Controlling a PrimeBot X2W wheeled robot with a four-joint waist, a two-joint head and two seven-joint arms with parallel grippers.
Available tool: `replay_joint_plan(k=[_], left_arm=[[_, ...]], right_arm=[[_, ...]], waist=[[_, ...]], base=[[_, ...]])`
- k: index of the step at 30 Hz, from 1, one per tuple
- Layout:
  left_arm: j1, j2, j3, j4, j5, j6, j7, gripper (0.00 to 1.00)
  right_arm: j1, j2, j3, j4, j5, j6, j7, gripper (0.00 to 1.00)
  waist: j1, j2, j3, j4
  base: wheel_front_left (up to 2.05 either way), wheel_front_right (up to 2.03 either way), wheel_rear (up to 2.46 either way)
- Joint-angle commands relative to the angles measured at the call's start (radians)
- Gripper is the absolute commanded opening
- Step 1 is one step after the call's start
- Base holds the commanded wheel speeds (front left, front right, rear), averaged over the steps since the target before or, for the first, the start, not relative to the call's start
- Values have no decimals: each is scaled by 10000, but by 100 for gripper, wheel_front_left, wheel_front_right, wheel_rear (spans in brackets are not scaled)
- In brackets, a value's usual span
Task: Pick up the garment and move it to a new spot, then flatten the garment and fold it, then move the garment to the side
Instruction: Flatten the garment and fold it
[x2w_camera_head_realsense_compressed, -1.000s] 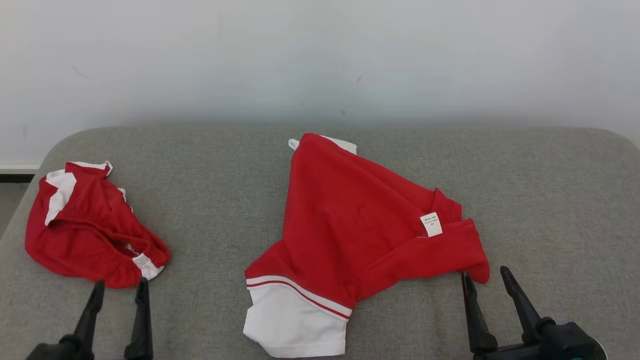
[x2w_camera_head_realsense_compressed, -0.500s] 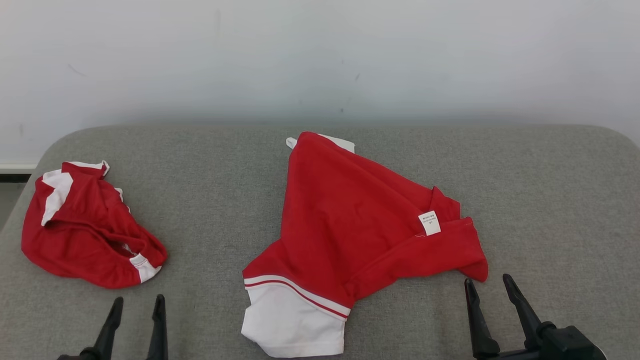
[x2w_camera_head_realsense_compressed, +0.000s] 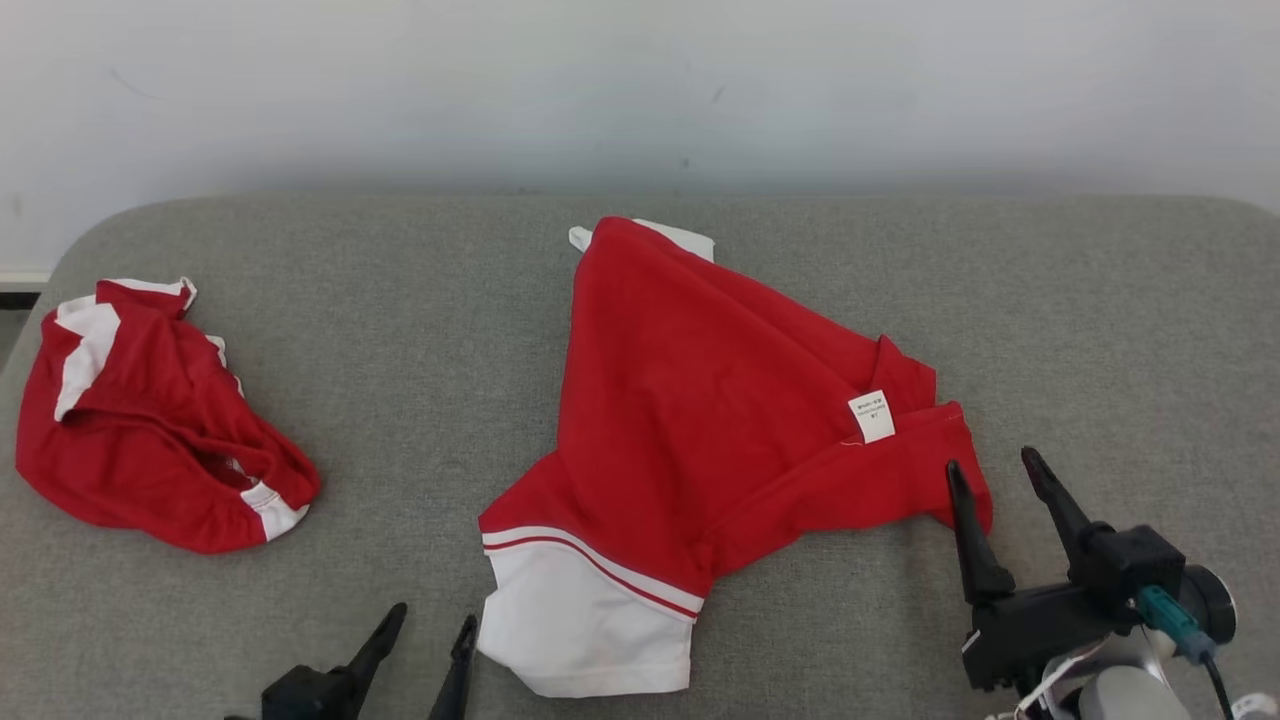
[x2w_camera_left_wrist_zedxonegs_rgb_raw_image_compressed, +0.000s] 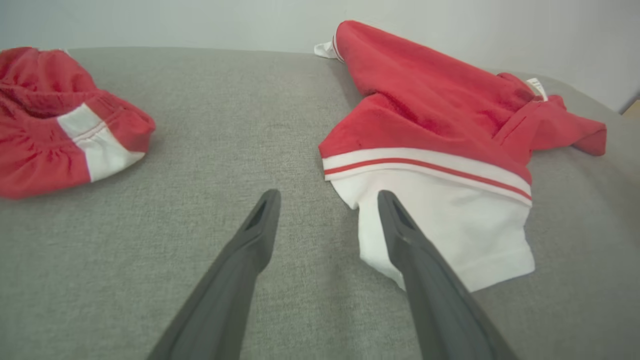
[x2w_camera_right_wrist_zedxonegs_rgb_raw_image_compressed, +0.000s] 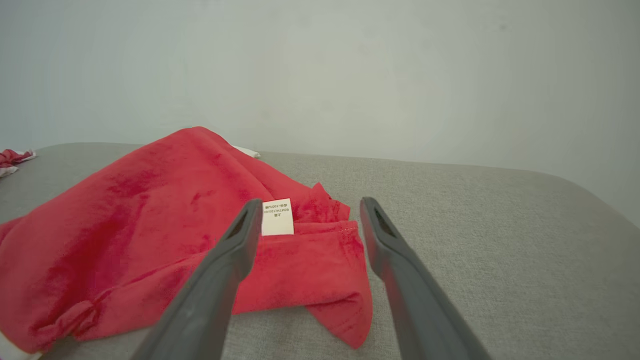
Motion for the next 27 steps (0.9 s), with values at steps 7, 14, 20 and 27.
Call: replay_joint_plan(k=[7,14,20,27], left_arm=[[-1105,451,-1552,877,-779,8,-7,100],[-1580,535,-2360,1054,-1293,7,-7,100],[-1795,556,-2683,948,-1512,6,-7,100],[-1914,483,-3045,768,-1626,6,-7,100]], right_arm=[[-1692,-399,232,1825,226,-22,14,100],[-2869,-602,421,3539,479,-22,-10,100],[-3715,-799,729,4592,909,-22,-4,100],[-4401,-950,1137,5544,1347,-22,185,100]], waist=[[-1,-1,945,41],[-1,-1,1342,213],[-1,-1,1562,412],[-1,-1,1711,591]], base=[[0,0,0],[0,0,0],[0,0,0],[0,0,0]])
